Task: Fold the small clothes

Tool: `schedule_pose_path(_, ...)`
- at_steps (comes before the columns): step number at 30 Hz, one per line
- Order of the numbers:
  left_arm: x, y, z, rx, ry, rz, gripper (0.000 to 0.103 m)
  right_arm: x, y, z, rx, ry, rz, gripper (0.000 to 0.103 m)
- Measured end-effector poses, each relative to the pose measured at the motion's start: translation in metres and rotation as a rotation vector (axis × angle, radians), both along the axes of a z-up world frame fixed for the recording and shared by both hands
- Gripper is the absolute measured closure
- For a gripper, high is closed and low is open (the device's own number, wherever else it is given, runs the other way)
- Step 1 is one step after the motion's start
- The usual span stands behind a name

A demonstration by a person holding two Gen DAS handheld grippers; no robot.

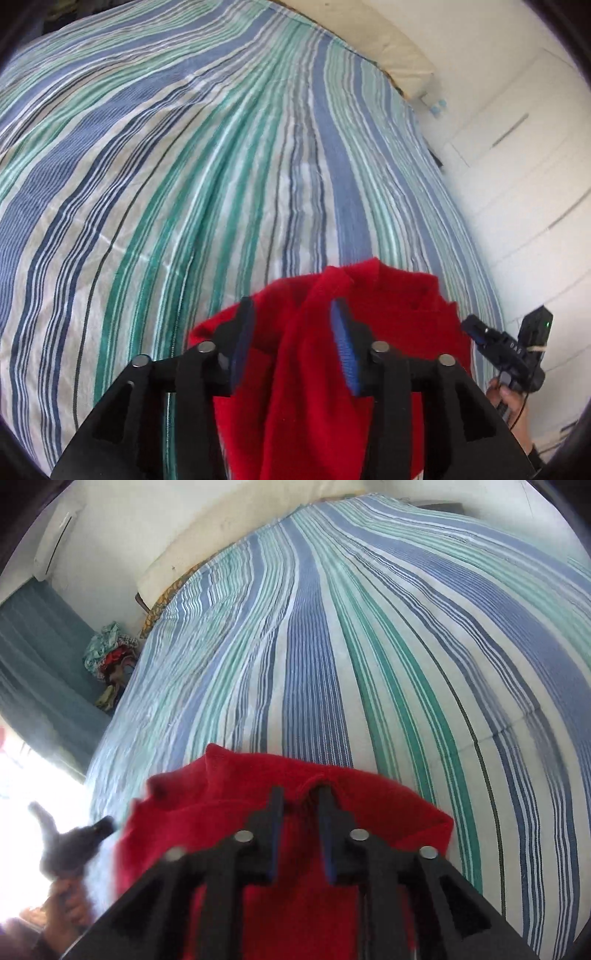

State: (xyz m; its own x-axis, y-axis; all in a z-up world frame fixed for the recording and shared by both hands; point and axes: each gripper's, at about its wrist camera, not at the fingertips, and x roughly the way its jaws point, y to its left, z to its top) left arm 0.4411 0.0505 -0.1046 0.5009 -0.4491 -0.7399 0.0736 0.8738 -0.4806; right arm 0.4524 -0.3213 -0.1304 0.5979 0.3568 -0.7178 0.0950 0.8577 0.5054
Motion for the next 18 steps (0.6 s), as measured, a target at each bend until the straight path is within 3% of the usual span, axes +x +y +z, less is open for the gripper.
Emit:
schedule_pose_path(1,-0.002,-0.006,0.004,0.031,-0.011,-0.046,0.046,-0.004,-0.001,0.005,0.011,-0.018,0.005,0.067)
schedule_pose_path(4,0.004,-0.028,-0.004,0.093,0.048,-0.155,0.049,-0.017,-0.002,0.021,0.022,-0.057,0.051,0.067)
schedule_pose_path(6,0.01,-0.044,-0.016,0.151,0.098,-0.209,0.067,-0.019,-0.007,0.028,0.017,-0.061,0.056,0.067)
schedule_pose_path(8,0.012,-0.056,-0.026,0.228,0.115,-0.231,0.068,-0.021,-0.015,0.03,0.024,-0.045,0.058,0.067)
schedule_pose_path(9,0.012,-0.06,-0.027,0.254,0.112,-0.234,0.079,-0.021,-0.018,0.031,0.014,-0.037,0.059,0.067)
schedule_pose_path(11,0.014,-0.059,-0.027,0.277,0.105,-0.209,0.096,-0.019,-0.019,0.032,-0.03,-0.033,0.086,0.067)
schedule_pose_path(13,0.015,-0.052,-0.023,0.254,0.103,-0.156,0.098,-0.009,-0.014,0.029,-0.079,-0.015,0.136,0.067)
schedule_pose_path(16,0.016,-0.041,-0.016,0.265,0.073,-0.08,0.101,0.014,-0.002,0.007,-0.106,0.087,0.199,0.067)
schedule_pose_path(18,0.019,-0.033,-0.017,0.266,0.077,-0.027,0.101,0.023,0.011,-0.005,-0.186,0.11,0.225,0.077)
